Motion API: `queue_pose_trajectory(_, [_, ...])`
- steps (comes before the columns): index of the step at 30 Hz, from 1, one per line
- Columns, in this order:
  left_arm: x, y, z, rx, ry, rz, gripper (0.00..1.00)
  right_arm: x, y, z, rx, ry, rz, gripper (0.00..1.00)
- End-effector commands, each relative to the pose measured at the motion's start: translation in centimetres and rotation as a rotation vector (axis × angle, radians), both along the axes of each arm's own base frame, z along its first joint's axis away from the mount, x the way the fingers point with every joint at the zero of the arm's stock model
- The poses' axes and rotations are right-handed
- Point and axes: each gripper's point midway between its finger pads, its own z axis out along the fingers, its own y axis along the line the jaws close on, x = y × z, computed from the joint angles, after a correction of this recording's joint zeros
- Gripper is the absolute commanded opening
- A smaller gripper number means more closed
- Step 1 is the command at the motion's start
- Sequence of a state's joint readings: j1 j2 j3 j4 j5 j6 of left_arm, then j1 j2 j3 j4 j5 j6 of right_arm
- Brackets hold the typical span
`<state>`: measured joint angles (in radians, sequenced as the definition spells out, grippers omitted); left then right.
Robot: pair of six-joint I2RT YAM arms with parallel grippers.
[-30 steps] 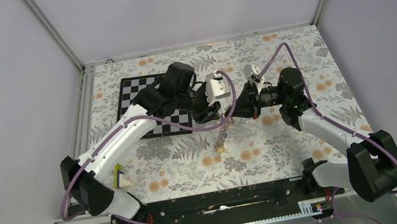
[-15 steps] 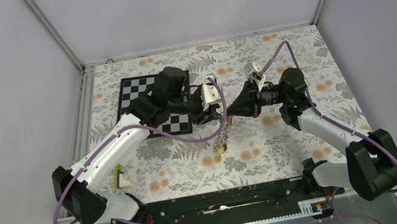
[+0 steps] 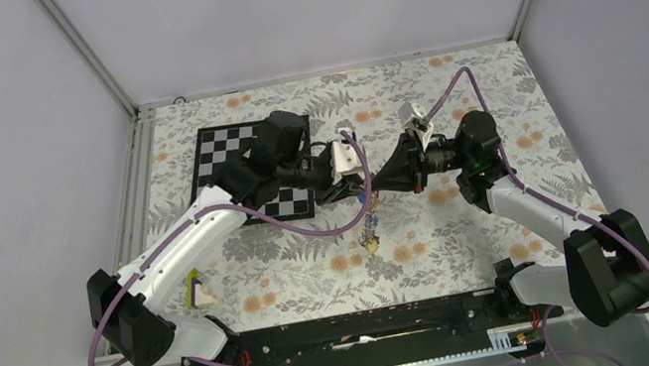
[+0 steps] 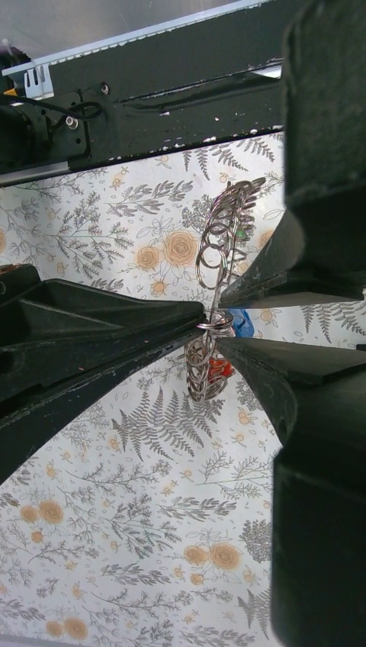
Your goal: Put the keys on the keyring
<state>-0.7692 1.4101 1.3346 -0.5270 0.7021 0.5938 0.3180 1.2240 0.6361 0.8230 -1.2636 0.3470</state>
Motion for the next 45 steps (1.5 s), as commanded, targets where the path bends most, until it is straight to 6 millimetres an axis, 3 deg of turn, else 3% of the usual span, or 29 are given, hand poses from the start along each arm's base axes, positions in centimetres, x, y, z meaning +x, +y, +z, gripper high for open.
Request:
queue_pose_trajectory(1, [-0.4,-0.6,0.4,-0.039,-0.01,-0.044,0.27,0.0,-0.2,1.5,0.029,-0.089,0.008,0.0])
queue_pose_trajectory(15, [-0.1,-1.0,-0.2,-0.03,0.02,-0.043,0.25,0.1,-0.3,1.4,0.029,-0.084,0.003,0.0])
queue_pose_trajectory(29, [0.0,-1.5,0.5,-0.042,0.034,-0.042,0.13,0.4,-0.3,0.7,0.019,-0.079,-0.002,0.0])
queue_pose_trajectory(34, [0.1,-1.5,0.9,-0.047,0.035,-0.037,0.0,0.5,-0.3,0.5,0.011,-0.082,-0.01,0.0])
queue_pose_trajectory(36, [0.2,-1.4,1.1,-0.031,0.038,-0.025,0.0,0.6,-0.3,0.2,0.006,-0.086,-0.017,0.01])
queue_pose_trajectory(45, [1.4,0.7,-0.6,0.219,0.014,0.104,0.0,1.3,-0.7,-0.3,-0.038,-0.151,-0.07,0.37])
